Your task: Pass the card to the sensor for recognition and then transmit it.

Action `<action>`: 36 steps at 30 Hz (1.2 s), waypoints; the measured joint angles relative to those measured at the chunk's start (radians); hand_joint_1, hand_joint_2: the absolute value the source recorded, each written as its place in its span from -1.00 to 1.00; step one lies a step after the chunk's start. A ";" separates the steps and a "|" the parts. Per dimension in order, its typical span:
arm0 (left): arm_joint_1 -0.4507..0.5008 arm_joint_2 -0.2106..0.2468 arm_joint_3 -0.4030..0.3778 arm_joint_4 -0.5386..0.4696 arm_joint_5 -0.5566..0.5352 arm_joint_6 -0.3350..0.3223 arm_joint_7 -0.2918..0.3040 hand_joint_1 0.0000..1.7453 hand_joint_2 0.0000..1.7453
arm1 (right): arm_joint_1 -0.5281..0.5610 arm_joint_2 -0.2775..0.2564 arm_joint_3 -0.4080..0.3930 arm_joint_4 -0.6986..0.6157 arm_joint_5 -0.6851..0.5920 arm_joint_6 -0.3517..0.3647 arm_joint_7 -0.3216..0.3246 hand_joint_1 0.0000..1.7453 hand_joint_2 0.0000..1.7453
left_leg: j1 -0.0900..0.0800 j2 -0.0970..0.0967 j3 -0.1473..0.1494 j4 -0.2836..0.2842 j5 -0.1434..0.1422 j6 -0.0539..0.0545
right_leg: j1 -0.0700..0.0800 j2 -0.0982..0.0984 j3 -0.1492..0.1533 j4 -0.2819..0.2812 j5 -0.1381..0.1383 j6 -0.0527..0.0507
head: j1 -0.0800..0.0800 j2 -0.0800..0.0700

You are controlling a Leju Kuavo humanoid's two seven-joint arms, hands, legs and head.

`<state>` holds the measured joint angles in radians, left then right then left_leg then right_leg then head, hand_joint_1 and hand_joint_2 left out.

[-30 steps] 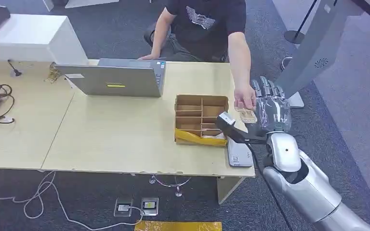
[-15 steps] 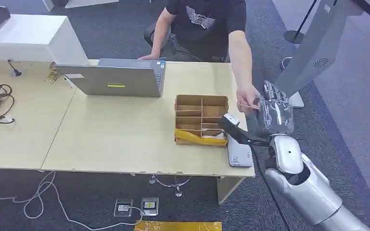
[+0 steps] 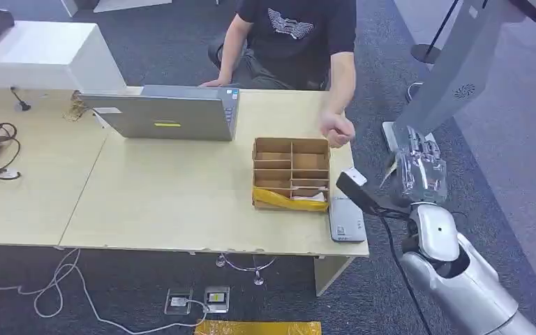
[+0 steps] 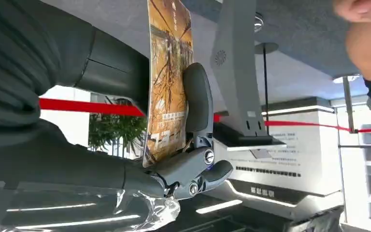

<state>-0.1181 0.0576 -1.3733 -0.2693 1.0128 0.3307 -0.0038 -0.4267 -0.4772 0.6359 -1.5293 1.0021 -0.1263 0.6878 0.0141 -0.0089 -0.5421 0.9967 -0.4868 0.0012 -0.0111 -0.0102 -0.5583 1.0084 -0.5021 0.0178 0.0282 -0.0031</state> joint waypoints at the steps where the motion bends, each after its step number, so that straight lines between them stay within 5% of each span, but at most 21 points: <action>1: 0.000 0.000 0.000 0.000 0.000 -0.001 0.000 -1.00 -1.00 | 0.005 0.000 -0.001 0.000 -0.006 -0.001 -0.003 1.00 1.00 | 0.000 0.000 0.000 0.000 0.000 0.000 | 0.000 0.000 0.000 0.000 0.000 0.000 | 0.000 0.000; 13: -0.002 0.000 -0.001 0.000 -0.005 -0.002 0.005 -1.00 -1.00 | 0.049 0.017 0.001 0.031 -0.084 -0.034 -0.070 1.00 1.00 | 0.000 0.000 0.000 0.000 0.000 0.000 | 0.000 0.000 0.000 0.000 0.000 0.000 | 0.000 0.000; 27: -0.003 0.000 -0.002 0.000 -0.009 0.004 0.012 -1.00 -1.00 | 0.037 0.095 0.065 0.177 -0.119 -0.037 -0.126 1.00 1.00 | 0.000 0.000 -0.001 0.000 0.000 0.000 | 0.000 0.000 0.000 0.000 0.000 0.000 | 0.000 0.000; 36: -0.004 0.000 -0.002 0.000 -0.012 0.010 0.025 -1.00 -1.00 | 0.025 0.147 0.096 0.319 -0.188 -0.133 -0.160 1.00 1.00 | 0.000 0.000 -0.001 0.000 0.000 0.000 | 0.000 0.000 0.000 0.000 0.000 0.000 | 0.000 0.000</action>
<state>-0.1216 0.0576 -1.3748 -0.2693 1.0010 0.3407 0.0210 -0.4014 -0.3300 0.7317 -1.2107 0.8137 -0.2594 0.5276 0.0141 -0.0091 -0.5429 0.9964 -0.4868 0.0012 -0.0111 -0.0107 -0.5581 1.0088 -0.5021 0.0178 0.0286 -0.0031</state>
